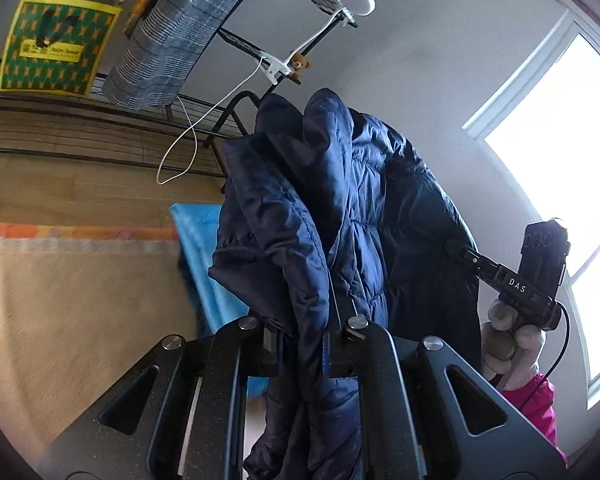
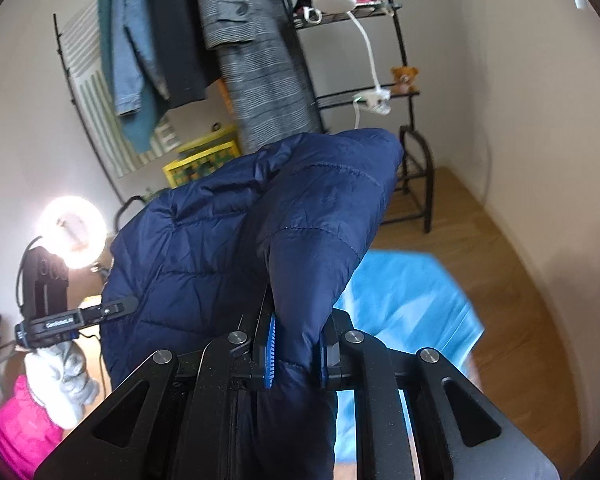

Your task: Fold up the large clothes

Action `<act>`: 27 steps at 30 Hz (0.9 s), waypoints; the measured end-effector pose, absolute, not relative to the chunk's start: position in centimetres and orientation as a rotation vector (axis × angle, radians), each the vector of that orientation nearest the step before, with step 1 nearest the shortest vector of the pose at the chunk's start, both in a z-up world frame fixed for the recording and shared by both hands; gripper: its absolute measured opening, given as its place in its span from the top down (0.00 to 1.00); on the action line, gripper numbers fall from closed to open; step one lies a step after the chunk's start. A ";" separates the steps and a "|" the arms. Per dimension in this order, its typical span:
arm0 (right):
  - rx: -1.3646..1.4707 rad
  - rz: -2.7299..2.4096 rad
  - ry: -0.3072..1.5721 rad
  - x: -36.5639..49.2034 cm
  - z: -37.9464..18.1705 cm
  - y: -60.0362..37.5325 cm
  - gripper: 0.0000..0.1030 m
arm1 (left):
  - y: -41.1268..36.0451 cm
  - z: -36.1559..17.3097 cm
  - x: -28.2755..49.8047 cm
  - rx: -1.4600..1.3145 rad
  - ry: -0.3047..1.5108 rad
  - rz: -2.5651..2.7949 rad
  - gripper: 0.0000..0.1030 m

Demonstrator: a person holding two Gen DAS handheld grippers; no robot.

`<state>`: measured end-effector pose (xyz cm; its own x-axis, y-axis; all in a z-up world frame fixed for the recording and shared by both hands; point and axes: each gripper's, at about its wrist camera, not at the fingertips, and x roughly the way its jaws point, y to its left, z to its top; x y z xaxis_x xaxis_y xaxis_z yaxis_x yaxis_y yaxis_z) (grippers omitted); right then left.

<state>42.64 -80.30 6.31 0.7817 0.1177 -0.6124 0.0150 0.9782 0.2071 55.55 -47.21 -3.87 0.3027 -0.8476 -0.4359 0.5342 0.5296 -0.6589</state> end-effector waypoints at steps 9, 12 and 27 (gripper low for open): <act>0.048 -0.076 0.715 50.5 2.1 -82.9 0.81 | -52.7 -9.8 60.2 -0.469 0.887 -0.861 0.90; 0.008 -0.194 0.812 53.1 -0.1 -83.9 0.66 | -52.5 -11.8 61.0 -0.505 0.908 -0.820 0.90; 0.553 -0.342 0.739 33.1 -6.4 -90.2 0.33 | -51.9 -13.4 60.3 -0.498 0.936 -0.779 0.89</act>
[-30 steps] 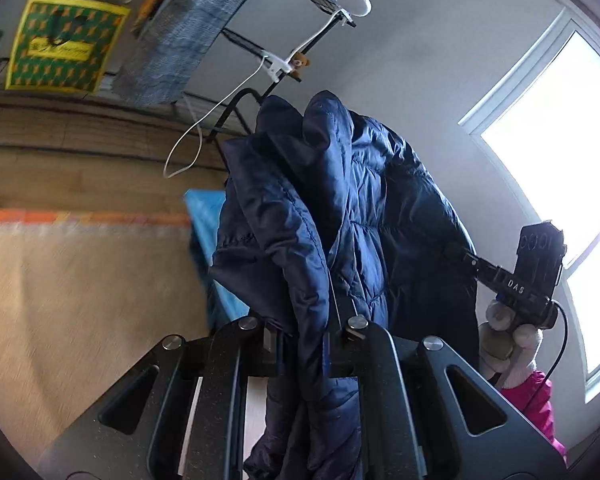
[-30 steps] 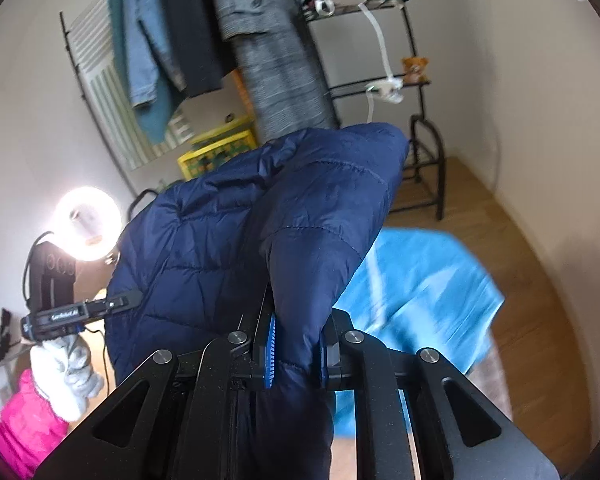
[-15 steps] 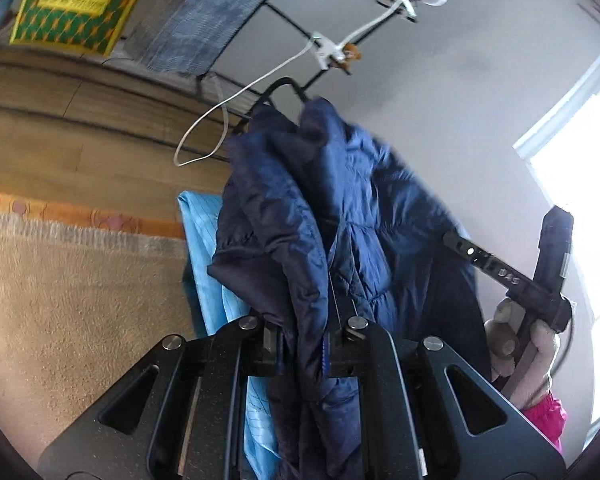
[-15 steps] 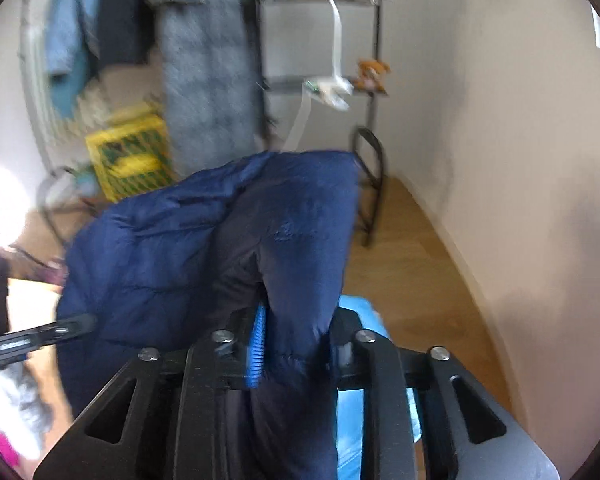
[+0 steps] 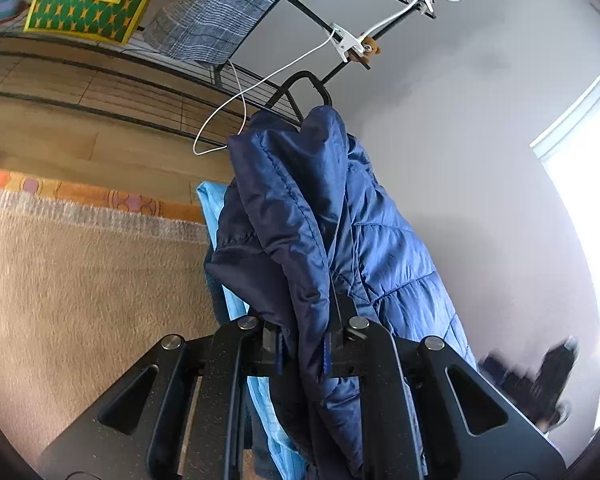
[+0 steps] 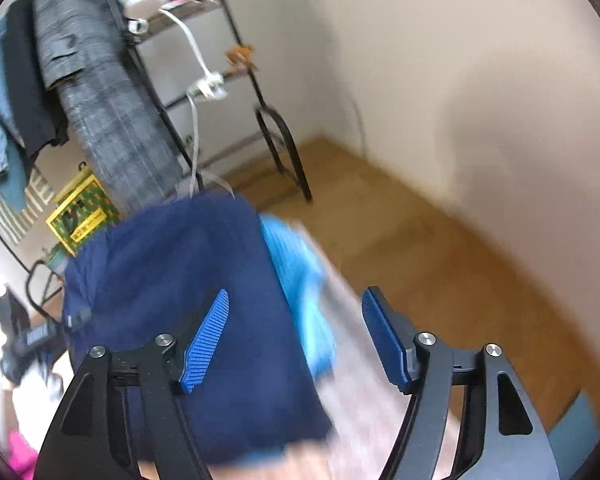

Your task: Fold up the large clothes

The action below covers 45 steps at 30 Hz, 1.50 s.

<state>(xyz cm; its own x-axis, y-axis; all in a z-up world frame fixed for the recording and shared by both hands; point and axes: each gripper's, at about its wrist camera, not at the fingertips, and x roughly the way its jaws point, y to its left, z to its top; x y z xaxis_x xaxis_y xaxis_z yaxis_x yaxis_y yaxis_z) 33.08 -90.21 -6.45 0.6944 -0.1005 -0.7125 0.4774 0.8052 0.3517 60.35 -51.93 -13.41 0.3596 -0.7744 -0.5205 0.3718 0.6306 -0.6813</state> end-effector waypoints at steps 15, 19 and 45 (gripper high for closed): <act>0.598 -0.298 0.734 34.5 -8.5 -89.2 0.70 | -51.3 -12.5 59.3 -0.380 0.962 -0.650 0.46; 0.549 -0.296 0.711 32.5 -6.8 -87.7 0.69 | -48.4 -9.7 57.7 -0.341 0.917 -0.636 0.46; 0.254 -0.191 0.396 11.3 17.1 -68.9 0.53 | -18.3 19.2 24.2 -0.089 0.498 -0.744 0.31</act>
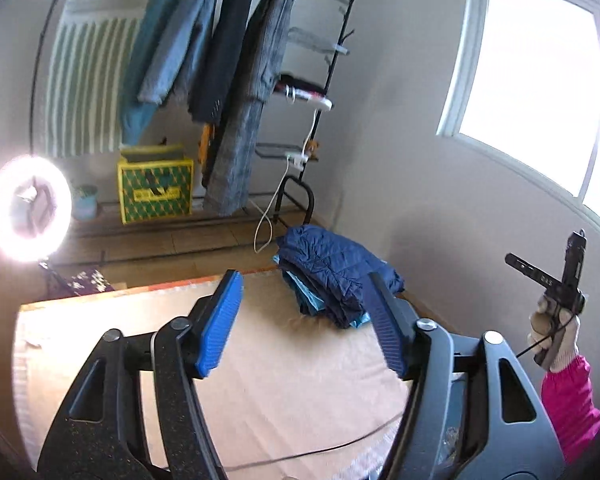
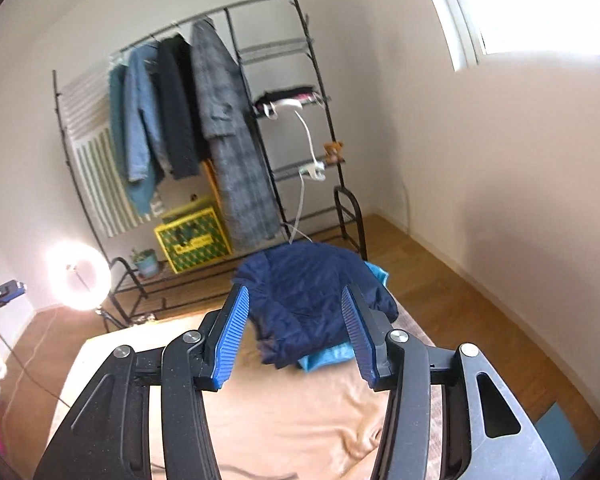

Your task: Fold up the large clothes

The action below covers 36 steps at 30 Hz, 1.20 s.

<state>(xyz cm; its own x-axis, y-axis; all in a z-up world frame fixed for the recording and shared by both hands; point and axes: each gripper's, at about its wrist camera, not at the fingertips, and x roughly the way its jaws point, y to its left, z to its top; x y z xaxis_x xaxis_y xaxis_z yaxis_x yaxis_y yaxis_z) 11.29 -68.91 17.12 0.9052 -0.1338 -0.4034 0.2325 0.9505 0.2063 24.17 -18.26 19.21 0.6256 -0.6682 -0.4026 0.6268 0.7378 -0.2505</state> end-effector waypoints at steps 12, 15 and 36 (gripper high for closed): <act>0.165 -0.176 0.379 5.8 17.6 -59.5 0.36 | -11.7 17.5 13.1 -0.070 0.506 -0.742 0.13; 0.132 -0.188 0.375 5.2 16.1 -56.7 0.30 | -11.9 14.7 12.0 -0.057 0.527 -0.737 0.13; 0.067 -0.284 0.341 10.2 7.8 -49.6 0.19 | -15.9 4.1 15.2 0.013 0.511 -0.564 0.00</act>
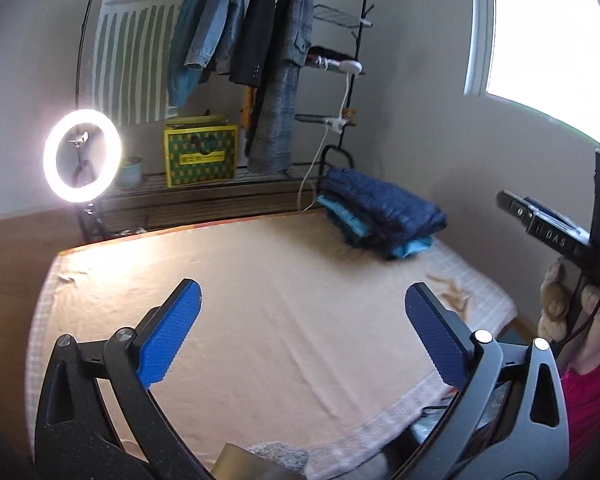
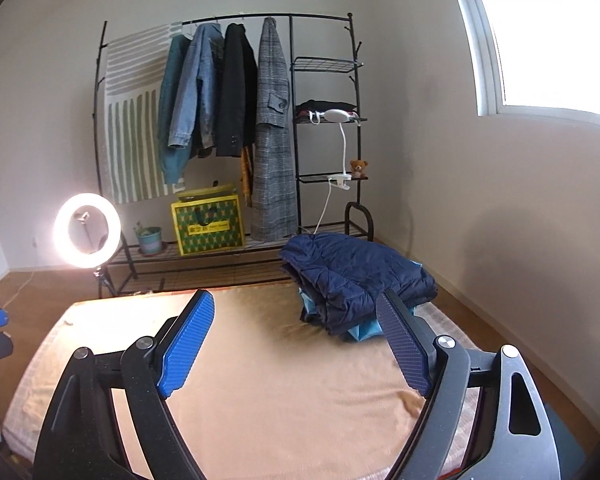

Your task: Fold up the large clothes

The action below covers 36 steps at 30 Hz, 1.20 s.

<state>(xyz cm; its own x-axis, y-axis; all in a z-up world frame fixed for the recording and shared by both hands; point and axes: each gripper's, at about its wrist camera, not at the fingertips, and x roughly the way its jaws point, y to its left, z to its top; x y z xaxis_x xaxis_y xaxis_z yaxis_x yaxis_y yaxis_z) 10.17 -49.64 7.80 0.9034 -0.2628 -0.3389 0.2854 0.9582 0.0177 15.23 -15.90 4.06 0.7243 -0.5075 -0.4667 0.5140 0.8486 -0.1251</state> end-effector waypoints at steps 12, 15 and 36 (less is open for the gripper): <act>0.049 -0.301 0.402 12.3 4.2 -49.9 0.18 | -16.9 0.0 16.2 0.066 0.548 -0.509 0.00; 0.059 -0.299 0.422 12.5 3.6 -49.9 0.18 | -16.9 -0.9 16.5 0.067 0.573 -0.495 0.00; 0.048 -0.325 0.413 12.8 3.4 -49.9 0.18 | -17.3 -1.4 16.0 0.085 0.572 -0.485 0.00</act>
<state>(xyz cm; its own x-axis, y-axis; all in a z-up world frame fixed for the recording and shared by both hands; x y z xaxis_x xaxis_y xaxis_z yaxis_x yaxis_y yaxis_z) 12.80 -49.85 3.38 0.8650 -0.3006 -0.4018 0.3201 0.9472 -0.0194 16.02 -17.28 -1.36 0.7320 -0.4174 -0.5384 0.4635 0.8844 -0.0555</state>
